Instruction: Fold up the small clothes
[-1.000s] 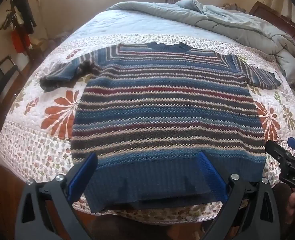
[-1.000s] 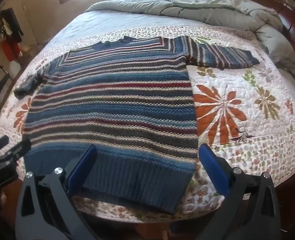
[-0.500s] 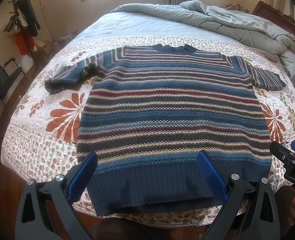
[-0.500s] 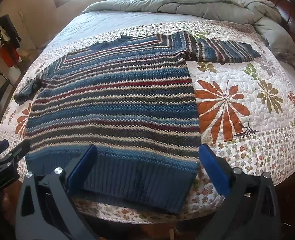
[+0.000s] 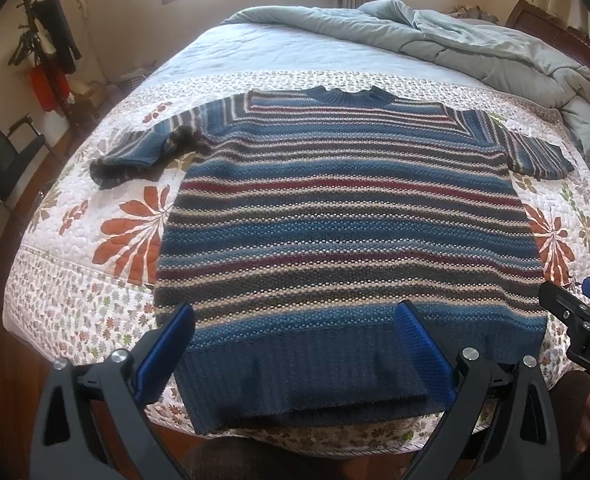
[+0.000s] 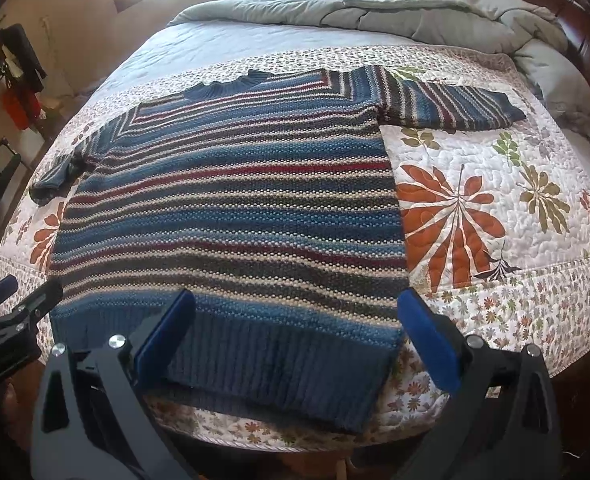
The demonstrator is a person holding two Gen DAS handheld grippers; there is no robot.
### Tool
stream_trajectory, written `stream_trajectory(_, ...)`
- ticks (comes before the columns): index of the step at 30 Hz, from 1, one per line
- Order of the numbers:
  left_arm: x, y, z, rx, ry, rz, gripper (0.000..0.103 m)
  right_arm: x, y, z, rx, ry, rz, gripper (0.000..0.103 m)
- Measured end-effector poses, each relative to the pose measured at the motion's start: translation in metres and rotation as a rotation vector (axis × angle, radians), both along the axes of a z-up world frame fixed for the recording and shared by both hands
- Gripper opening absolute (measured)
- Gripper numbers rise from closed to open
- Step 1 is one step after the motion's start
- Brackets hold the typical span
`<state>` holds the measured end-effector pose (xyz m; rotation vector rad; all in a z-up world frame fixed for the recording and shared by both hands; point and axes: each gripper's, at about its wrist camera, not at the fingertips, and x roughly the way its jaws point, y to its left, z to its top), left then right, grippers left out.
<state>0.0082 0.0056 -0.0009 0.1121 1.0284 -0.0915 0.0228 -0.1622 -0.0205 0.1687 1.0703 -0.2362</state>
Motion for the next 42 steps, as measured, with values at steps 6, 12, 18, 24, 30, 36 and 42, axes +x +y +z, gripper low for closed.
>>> stream_trajectory(6,0.0001,-0.0007,-0.0006,0.001,-0.002,0.000,0.099,-0.0004,-0.0005,-0.0002,-0.001,-0.003,0.004,0.101)
stream_trajectory(12,-0.0005,-0.0014,-0.0011,0.005,-0.004,0.002,0.099,-0.0007,-0.0010,-0.0011,-0.007,-0.002,0.002,0.101)
stream_trajectory(18,0.0004,-0.0022,-0.0017,0.009,-0.002,0.001,0.099,-0.0009,-0.0016,-0.0031,-0.007,0.002,0.005,0.101)
stream_trajectory(24,0.0008,-0.0024,-0.0022,0.011,-0.002,0.001,0.099,-0.0005,-0.0016,-0.0040,-0.003,0.002,0.010,0.101)
stream_trajectory(30,0.0002,-0.0027,-0.0018,0.018,-0.004,-0.002,0.099,-0.0008,-0.0018,-0.0049,-0.003,-0.002,0.010,0.101)
stream_trajectory(36,0.0003,-0.0028,-0.0016,0.020,-0.004,-0.002,0.099,-0.0004,-0.0037,-0.0075,-0.004,0.008,0.008,0.101)
stream_trajectory(42,0.0008,-0.0034,-0.0011,0.020,-0.006,-0.004,0.099,-0.0007,-0.0057,-0.0078,-0.002,0.008,0.005,0.101)
